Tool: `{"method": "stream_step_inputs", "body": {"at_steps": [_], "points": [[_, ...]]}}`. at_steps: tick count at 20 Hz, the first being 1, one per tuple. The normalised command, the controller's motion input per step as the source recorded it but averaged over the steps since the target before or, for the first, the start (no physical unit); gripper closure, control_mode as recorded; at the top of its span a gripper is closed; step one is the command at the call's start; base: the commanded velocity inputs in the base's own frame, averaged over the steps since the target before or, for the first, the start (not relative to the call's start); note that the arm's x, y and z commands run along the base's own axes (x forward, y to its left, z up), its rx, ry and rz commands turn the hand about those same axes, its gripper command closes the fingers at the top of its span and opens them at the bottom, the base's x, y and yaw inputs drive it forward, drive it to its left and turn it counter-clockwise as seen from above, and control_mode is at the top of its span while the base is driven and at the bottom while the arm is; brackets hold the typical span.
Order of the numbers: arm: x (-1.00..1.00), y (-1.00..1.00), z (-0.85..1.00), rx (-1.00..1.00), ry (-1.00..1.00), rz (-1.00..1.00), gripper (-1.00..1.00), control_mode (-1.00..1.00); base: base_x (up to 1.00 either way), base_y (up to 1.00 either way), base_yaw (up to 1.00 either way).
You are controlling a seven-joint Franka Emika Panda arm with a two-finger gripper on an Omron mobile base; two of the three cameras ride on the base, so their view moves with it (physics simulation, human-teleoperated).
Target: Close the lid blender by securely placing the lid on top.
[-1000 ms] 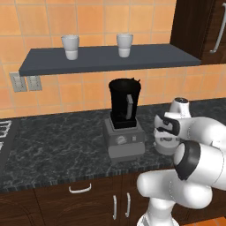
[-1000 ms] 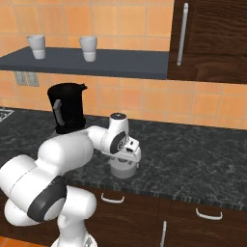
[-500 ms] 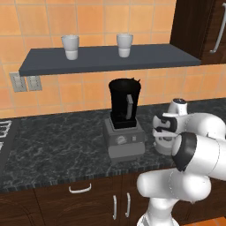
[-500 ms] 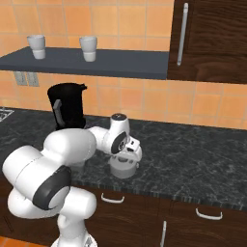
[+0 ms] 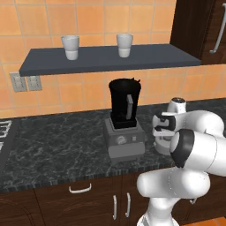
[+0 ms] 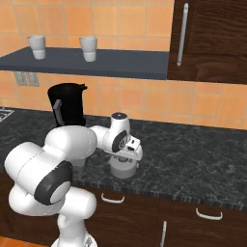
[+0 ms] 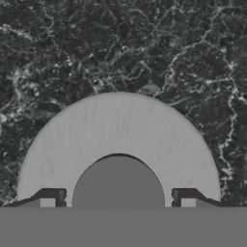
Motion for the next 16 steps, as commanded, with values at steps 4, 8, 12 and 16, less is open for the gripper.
{"method": "stream_step_inputs", "body": {"at_steps": [4, 8, 12, 16], "points": [[0.00, 0.00, 0.00, 0.00, 0.00, 0.00, 1.00, -1.00, 0.00, 0.00, 0.00], [0.00, 0.00, 0.00, 0.00, 0.00, 0.00, 1.00, -1.00, 0.00, 0.00, 0.00], [-0.27, -0.08, 0.31, 0.01, -0.03, 0.00, 1.00, -1.00, 0.00, 0.00, 0.00], [-0.53, -0.21, 1.00, 0.06, -0.25, -0.01, 1.00, -1.00, 0.00, 0.00, 0.00]]}}
